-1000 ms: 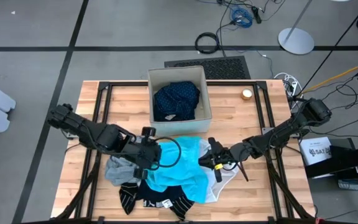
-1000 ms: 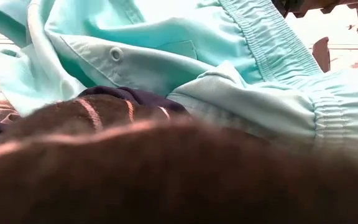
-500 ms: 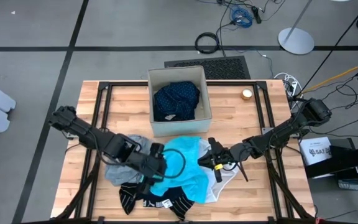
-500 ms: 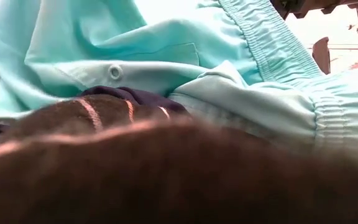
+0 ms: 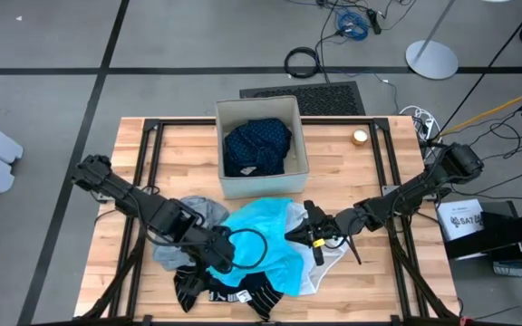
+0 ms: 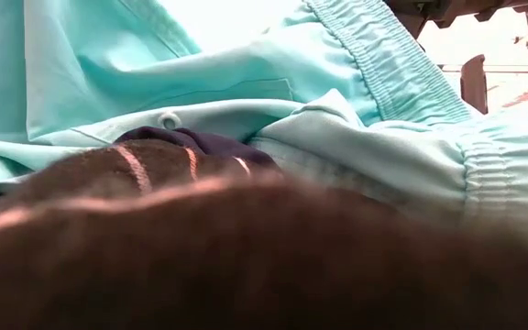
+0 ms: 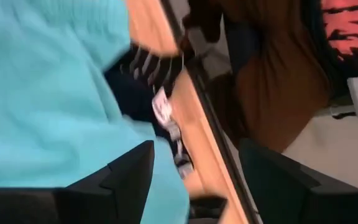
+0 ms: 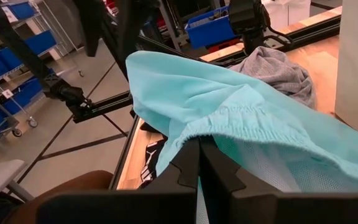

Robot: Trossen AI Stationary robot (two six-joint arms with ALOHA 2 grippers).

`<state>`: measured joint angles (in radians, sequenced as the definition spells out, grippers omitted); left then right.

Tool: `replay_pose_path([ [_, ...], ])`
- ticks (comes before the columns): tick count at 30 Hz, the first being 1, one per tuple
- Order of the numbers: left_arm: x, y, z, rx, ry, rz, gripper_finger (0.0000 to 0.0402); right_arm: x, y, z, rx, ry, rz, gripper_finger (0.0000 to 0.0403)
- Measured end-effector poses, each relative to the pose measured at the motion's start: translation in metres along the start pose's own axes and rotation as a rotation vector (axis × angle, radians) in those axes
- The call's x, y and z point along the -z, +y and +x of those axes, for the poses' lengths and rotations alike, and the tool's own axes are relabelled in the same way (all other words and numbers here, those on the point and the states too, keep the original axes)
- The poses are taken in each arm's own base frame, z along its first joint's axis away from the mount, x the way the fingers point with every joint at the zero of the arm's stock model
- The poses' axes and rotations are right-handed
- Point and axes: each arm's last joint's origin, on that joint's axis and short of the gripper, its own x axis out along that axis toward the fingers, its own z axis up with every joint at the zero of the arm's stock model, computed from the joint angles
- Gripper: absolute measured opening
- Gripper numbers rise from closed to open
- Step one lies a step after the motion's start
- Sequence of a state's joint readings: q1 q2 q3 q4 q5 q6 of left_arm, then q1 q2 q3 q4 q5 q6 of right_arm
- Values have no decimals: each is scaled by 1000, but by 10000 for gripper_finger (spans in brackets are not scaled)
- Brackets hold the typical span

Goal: Sort clothes
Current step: Put the light blue shorts into the laundry bin

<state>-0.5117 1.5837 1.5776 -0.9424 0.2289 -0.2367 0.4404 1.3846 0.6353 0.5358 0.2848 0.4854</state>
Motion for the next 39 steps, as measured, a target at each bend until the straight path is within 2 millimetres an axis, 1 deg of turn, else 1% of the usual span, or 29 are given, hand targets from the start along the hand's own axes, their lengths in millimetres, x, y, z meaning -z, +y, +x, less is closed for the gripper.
replay_pose_path([
  [2, -6, 2, 0, -99, -81, 47, 245, 0, 0, 0, 0, 0, 0, 0],
  [4, -16, 8, 4, -288, -189, 35, 245, 0, 0, 0, 1, 2, -1, 0],
  [6, -23, 16, 13, -442, -252, 3, 245, 0, 0, 0, 1, 2, -1, 0],
  [7, -25, 19, 19, -490, -259, -1, 245, 0, 0, 0, 1, 2, -1, 0],
  [9, -29, 26, 35, -536, -249, 14, 245, 0, 1, 0, -1, 3, -1, 0],
  [11, -30, 30, 51, -543, -221, 18, 245, 1, 1, 0, -4, 5, -2, 0],
  [15, -27, 40, 84, -606, -146, 23, 245, 2, 3, -1, -10, 8, -5, 0],
  [22, -23, 53, 114, -773, -83, 52, 245, 2, 3, -1, -8, 12, -5, 0],
  [27, -21, 58, 127, -818, -63, 55, 245, 2, 3, -1, -7, 13, -6, 0],
  [32, -21, 60, 127, -854, -73, 52, 239, 3, 3, -1, -7, 14, -6, 0],
  [35, -21, 61, 126, -900, -84, 49, 210, 3, 3, -1, -6, 15, -6, 0],
  [37, -22, 61, 125, -913, -87, 50, 177, 3, 2, -1, -5, 19, -7, 0],
  [39, -21, 62, 125, -915, -85, 50, 135, 3, 3, -1, -7, 20, -7, 0],
])
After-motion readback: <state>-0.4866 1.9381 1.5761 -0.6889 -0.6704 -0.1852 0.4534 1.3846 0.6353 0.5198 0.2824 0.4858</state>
